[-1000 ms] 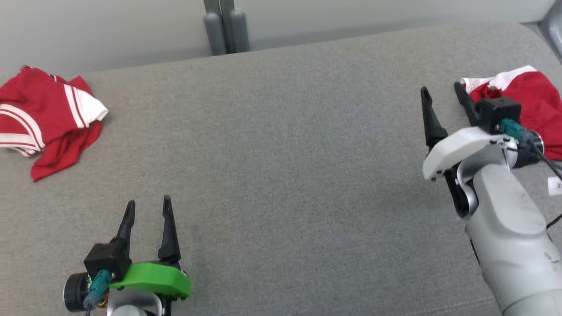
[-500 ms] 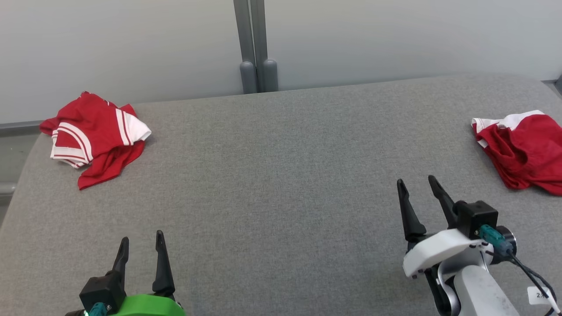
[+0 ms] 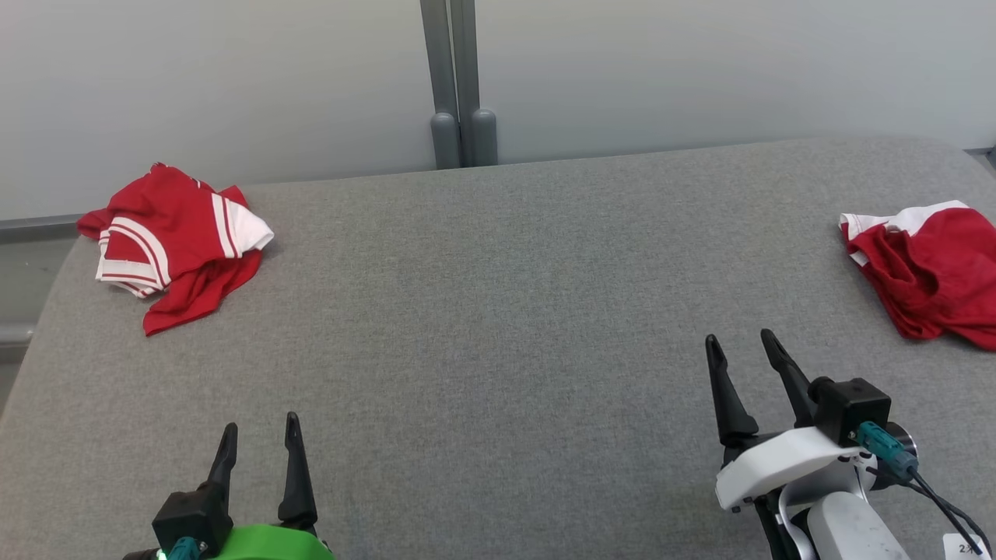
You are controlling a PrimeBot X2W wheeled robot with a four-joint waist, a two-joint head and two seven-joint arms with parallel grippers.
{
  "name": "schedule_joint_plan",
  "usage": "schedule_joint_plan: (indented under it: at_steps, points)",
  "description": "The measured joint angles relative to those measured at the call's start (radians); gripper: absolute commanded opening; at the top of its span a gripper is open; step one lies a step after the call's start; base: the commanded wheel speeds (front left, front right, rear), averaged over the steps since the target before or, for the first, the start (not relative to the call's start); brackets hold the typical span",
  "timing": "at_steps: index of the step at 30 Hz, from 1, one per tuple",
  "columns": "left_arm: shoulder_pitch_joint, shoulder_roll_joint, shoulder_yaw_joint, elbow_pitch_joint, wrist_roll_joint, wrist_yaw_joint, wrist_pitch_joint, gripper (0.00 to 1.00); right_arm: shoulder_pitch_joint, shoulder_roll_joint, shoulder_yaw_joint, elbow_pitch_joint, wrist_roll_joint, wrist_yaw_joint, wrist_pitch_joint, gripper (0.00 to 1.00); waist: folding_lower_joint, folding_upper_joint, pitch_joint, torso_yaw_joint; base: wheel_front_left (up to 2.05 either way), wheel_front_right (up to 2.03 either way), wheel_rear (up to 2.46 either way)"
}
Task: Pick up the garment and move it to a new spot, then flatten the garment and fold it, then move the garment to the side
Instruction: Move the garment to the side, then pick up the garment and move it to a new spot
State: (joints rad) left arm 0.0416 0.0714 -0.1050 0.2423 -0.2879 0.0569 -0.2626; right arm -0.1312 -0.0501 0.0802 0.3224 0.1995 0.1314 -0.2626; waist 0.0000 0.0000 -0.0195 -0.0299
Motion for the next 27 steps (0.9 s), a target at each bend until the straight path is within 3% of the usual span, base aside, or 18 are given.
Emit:
schedule_joint_plan:
  at_steps: [13, 19, 27]
  points:
    - [-0.016, -0.008, -0.002, 0.001, 0.018, -0.015, -0.001, 1.00, 0.012, 0.000, -0.018, -0.008, -0.002, 0.000, 0.000, 1.00, 0.0000, 0.0000, 0.000, 0.031, 0.00, 0.00, 0.00]
    - [-0.025, -0.012, -0.013, -0.005, 0.026, -0.019, -0.001, 1.00, 0.023, 0.000, -0.042, -0.035, -0.019, 0.000, 0.000, 1.00, 0.0000, 0.0000, 0.001, 0.117, 0.00, 0.00, 0.00]
    - [-0.022, -0.006, -0.001, -0.016, 0.030, -0.016, -0.002, 1.00, 0.027, 0.000, -0.035, -0.049, -0.016, 0.000, 0.000, 1.00, 0.0000, 0.0000, 0.002, 0.292, 0.00, 0.00, 0.00]
